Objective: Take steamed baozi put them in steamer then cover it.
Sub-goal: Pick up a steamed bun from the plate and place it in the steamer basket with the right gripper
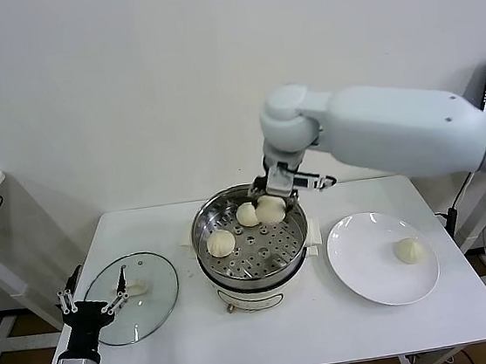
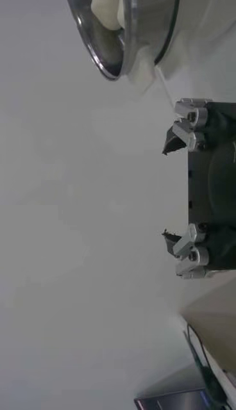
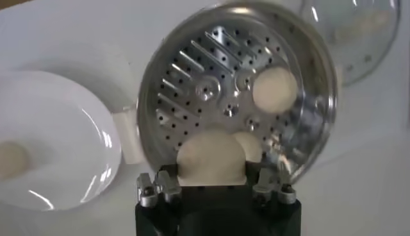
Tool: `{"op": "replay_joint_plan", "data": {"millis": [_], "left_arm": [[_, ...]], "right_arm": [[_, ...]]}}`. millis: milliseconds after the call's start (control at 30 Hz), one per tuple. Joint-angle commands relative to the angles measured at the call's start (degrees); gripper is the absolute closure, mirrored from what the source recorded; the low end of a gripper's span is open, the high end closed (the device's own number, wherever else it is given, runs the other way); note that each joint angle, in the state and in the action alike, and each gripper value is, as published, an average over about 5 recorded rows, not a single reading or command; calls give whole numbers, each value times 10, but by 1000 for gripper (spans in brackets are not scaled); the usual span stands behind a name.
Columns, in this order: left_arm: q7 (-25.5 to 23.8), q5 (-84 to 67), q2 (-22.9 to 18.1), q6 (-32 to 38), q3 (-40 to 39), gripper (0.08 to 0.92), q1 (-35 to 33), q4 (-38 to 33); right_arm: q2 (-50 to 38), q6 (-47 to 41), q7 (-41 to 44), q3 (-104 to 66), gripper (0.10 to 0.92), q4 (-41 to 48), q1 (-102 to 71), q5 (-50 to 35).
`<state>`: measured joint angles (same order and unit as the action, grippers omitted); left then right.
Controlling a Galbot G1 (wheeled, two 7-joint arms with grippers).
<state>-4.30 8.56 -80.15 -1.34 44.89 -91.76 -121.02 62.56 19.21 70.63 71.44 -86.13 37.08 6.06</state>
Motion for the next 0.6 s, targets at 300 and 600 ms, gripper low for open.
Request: {"op": "replay_joint_plan", "data": {"millis": [300,600], "left_arm": [[-1,-1,2,1,3,177,6,11],[-2,-3,5,2,9,177,7,16]], "right_arm": [[54,34,-7,21,338,-2,-41,8],[72,34,-8,26,340,5,-52,5]]}}
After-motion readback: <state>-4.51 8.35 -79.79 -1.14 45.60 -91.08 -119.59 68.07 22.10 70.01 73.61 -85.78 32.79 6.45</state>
